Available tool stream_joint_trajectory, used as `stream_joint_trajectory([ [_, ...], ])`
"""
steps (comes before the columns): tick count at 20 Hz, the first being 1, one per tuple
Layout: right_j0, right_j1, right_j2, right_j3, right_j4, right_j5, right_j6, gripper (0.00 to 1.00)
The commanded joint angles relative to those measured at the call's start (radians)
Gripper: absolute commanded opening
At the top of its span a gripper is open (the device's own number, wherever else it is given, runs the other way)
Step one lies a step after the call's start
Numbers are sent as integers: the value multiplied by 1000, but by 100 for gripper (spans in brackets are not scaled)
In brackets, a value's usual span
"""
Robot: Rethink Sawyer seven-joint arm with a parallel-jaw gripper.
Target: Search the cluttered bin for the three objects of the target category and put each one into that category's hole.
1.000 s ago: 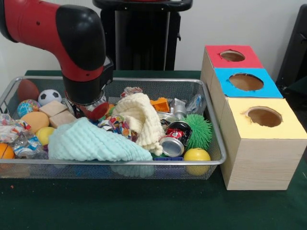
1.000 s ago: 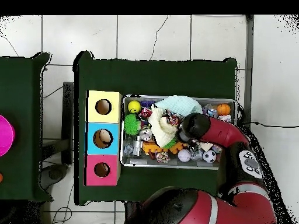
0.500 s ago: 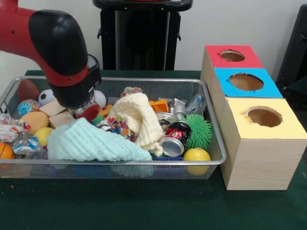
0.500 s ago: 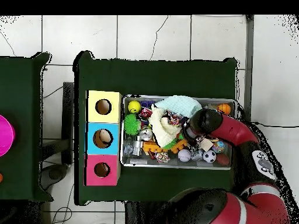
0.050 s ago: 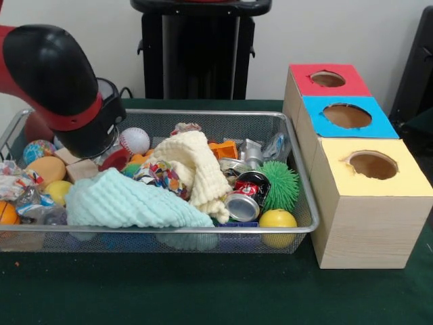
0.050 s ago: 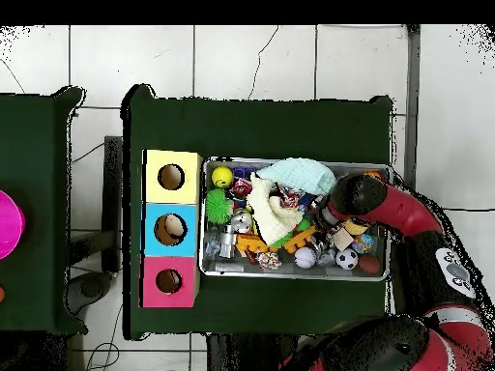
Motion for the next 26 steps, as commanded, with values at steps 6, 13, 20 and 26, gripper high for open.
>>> stream_joint_trajectory([
  [6, -107, 229, 121, -136, -348, -395, -407, 100],
  [13, -117, 185, 136, -92, -393, -376, -335, 100],
  [20, -91, 43, 115, 102, -362, -382, -162, 100],
  [26, -75, -23, 104, 163, -344, -353, -120, 100],
])
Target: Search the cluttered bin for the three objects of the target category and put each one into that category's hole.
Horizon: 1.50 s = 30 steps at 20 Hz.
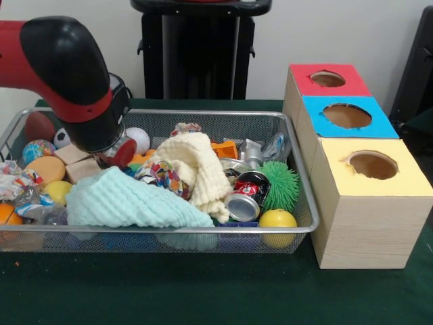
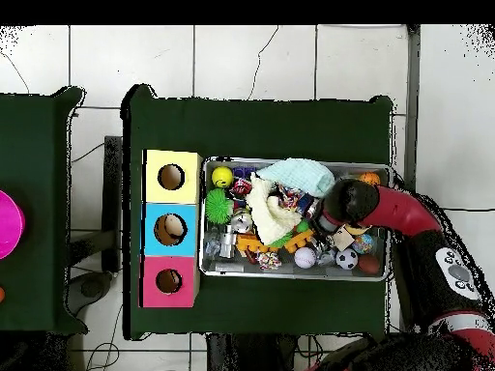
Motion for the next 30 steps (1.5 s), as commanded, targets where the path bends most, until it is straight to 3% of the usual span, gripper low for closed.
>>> stream_joint_trajectory([
  [1, -13, 28, -26, 83, -147, -299, -67, 100],
  [9, -18, -57, -32, 173, -131, -292, -56, 100],
  [17, -37, -331, -26, 409, -76, -261, -74, 100],
  [23, -49, -458, 0, 443, -7, -125, -113, 100],
  [26, -62, -466, 11, 430, -16, -127, -135, 100],
  [30, -91, -365, 27, 337, -55, -144, -178, 100],
])
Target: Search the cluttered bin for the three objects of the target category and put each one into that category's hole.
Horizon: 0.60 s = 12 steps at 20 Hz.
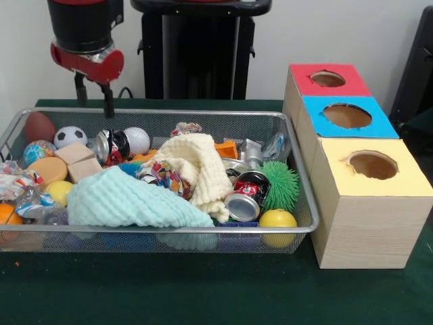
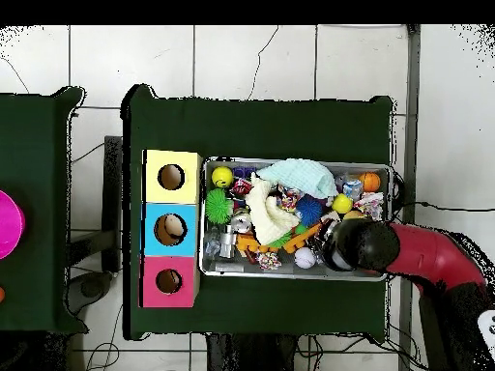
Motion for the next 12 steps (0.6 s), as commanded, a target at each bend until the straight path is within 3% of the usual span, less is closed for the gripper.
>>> stream_joint_trajectory([
  [1, -50, 65, 47, -52, -23, 72, -190, 100],
  [6, -58, 177, 63, -178, -53, 94, -243, 100],
  [12, -67, 234, 76, -259, -70, 114, -298, 100],
])
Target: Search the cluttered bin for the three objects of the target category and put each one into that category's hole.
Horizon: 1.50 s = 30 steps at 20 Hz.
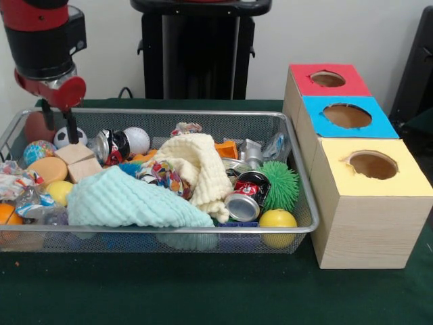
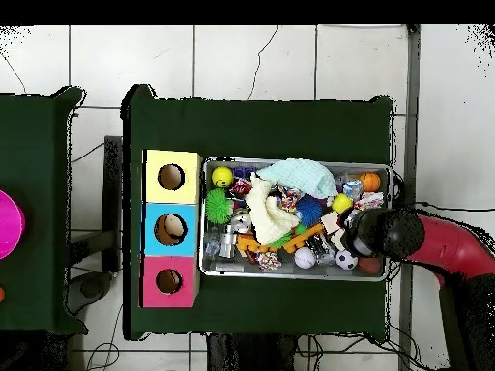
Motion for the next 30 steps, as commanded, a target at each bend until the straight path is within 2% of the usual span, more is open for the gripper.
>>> stream_joint_trajectory([
  [1, -13, 113, 76, -122, -71, 111, -303, 100],
  [11, -5, 151, 79, -195, -78, 140, -337, 100],
  [21, -23, 162, 83, -208, -75, 133, -369, 100],
  [30, -16, 208, 87, -289, -74, 182, -416, 100],
])
